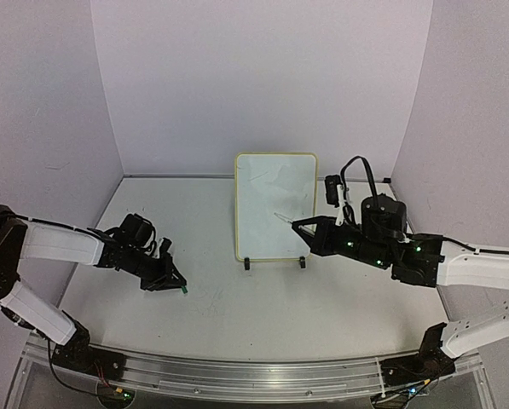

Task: Write a sentence on the whiteboard
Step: Place the pen cap at the center of the board.

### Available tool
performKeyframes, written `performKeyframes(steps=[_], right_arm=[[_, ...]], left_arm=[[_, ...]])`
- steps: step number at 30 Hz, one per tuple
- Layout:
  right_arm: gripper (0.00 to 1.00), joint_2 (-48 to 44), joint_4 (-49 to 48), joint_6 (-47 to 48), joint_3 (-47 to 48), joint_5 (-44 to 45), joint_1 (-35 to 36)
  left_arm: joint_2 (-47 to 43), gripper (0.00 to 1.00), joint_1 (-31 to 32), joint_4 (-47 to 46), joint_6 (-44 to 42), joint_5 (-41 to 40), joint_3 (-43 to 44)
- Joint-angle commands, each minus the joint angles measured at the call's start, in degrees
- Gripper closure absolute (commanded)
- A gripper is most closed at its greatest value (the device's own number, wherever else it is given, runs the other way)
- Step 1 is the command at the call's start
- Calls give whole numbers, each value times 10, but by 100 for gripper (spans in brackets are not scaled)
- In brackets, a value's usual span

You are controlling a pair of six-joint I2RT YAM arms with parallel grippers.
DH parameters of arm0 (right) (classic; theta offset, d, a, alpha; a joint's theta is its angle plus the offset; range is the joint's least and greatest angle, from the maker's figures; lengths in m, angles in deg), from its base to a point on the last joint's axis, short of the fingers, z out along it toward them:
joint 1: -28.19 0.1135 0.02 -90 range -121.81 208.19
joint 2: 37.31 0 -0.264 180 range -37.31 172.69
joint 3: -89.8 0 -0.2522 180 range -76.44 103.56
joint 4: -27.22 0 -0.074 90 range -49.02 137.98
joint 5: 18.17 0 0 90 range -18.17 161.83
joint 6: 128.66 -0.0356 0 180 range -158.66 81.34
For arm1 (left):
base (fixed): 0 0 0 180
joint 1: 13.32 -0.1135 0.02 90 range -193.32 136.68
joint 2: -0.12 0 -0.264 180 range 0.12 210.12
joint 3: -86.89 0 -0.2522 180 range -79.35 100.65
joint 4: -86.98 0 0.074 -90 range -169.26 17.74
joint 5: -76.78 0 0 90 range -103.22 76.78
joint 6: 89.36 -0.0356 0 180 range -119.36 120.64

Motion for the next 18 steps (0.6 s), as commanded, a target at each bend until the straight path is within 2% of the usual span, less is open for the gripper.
performKeyframes(steps=[1, 3, 14, 18], right_arm=[[100, 4, -3, 2, -3, -8, 0], [100, 7, -3, 1, -3, -8, 0], [100, 15, 13, 9, 12, -9, 0], [100, 13, 20, 10, 16, -19, 0]], left_arm=[[21, 91, 4, -21, -13, 8, 25], [29, 88, 5, -22, -15, 9, 28], [40, 55, 6, -21, -27, -11, 34], [37, 49, 6, -6, -34, -22, 42]])
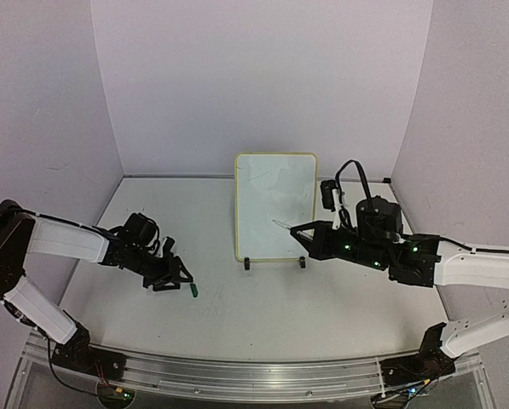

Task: Write a sentence on the whiteboard
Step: Place the pen cap at the center of the board, then hold the whiteboard on the whiteboard stand.

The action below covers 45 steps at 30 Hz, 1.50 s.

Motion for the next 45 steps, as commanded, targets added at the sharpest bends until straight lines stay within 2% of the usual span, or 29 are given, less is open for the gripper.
performKeyframes(steps=[1, 6, 10, 15, 19, 22, 25, 29, 32, 35, 45], right_arm=[[100, 0, 9, 9, 20, -6, 0], [100, -1, 19, 32, 35, -34, 0], [100, 2, 43, 49, 56, -28, 0], [100, 14, 77, 64, 92, -6, -1], [100, 21, 77, 74, 106, -41, -20], [100, 20, 75, 76, 106, -81, -52], [100, 14, 73, 81, 102, -122, -77], [100, 2, 68, 82, 92, -168, -94], [100, -12, 60, 79, 78, -185, -95], [100, -25, 51, 72, 61, -189, -95], [100, -48, 38, 55, 31, -190, -95]], left_arm=[[-6, 47, 2, 13, -22, -25, 30], [-47, 35, 2, 61, -81, -48, 67], [-46, 27, 1, 115, -171, -28, 151], [-10, 23, -8, 156, -278, 20, 268], [31, 22, -27, 131, -329, 86, 335], [75, 22, -42, 80, -333, 150, 377], [118, 22, -45, 41, -340, 182, 416], [177, 26, -48, 12, -352, 215, 476], [209, 36, -48, -20, -350, 234, 502], [233, 41, -48, -37, -348, 245, 523], [264, 57, -41, -60, -346, 286, 556]])
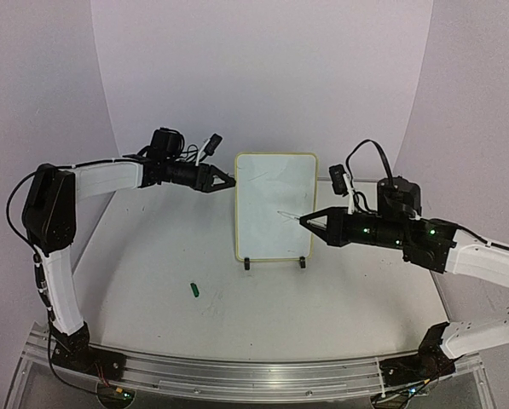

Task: Write a sentence on the whiteboard
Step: Hold the whiteboard on the whiteboard stand.

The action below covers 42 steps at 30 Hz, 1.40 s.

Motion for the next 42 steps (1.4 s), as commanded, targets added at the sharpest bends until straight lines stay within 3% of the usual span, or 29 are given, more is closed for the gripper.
performKeyframes(steps=[1, 14, 22, 42], right_arm=[[100, -11, -21, -6, -4, -9, -2], [100, -2, -26, -14, -5, -16, -1], [100, -9, -26, -20, -11, -17, -2], [100, 46, -36, -13, 28, 5, 3]], left_arm=[[11, 60, 5, -28, -5, 36, 37], [22, 81, 11, -29, -14, 62, 45], [11, 100, 15, -10, -48, 73, 28], [-41, 100, 21, -11, -125, 56, -70]])
